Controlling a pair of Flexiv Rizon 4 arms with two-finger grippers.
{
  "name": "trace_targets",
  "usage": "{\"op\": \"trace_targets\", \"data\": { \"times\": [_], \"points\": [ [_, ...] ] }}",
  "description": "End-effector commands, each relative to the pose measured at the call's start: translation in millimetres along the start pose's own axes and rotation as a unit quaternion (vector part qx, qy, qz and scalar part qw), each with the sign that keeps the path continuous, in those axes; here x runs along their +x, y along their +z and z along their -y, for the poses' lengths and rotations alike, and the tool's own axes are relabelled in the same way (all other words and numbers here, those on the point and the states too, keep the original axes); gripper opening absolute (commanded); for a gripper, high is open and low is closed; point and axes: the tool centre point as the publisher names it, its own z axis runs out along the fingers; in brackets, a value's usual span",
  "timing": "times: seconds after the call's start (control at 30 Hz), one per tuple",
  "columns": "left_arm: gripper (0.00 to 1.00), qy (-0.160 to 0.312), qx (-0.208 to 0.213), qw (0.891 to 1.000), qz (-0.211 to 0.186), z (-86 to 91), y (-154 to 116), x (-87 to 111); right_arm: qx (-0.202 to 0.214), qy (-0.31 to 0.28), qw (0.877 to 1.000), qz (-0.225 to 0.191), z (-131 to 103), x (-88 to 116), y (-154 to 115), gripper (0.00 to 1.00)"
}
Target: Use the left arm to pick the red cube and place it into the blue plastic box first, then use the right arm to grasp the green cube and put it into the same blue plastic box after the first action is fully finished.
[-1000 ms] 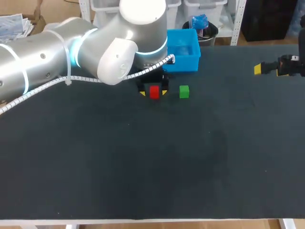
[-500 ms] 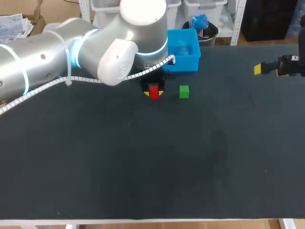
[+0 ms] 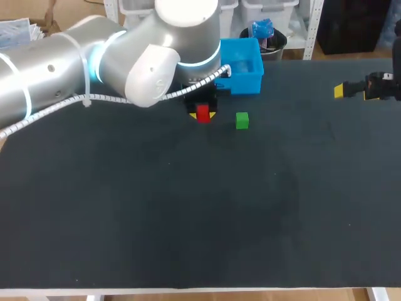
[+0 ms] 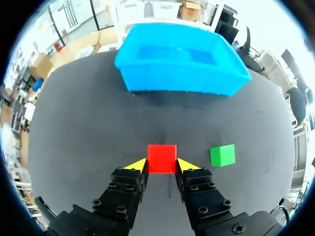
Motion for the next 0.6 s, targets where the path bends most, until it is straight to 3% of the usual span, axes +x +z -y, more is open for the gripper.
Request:
{"op": "trace_targets", "data": {
  "times": [0.03, 0.43, 0.6],
  "points": [
    [0.00, 0.005, 0.003, 1.000, 0.006, -5.9, -24, 0.5, 0.001, 0.000, 1.000, -0.001, 0, 0, 1, 1.00],
    [0.00, 0.034, 0.027, 0.998, 0.042, -15.4, -82, -16.3, 0.001, 0.000, 1.000, -0.001, 0, 0, 1, 1.00],
    [0.00, 0.066, 0.091, 0.992, 0.063, -24.0, -100, -22.5, 0.001, 0.000, 1.000, -0.001, 0, 0, 1, 1.00]
  ]
}}
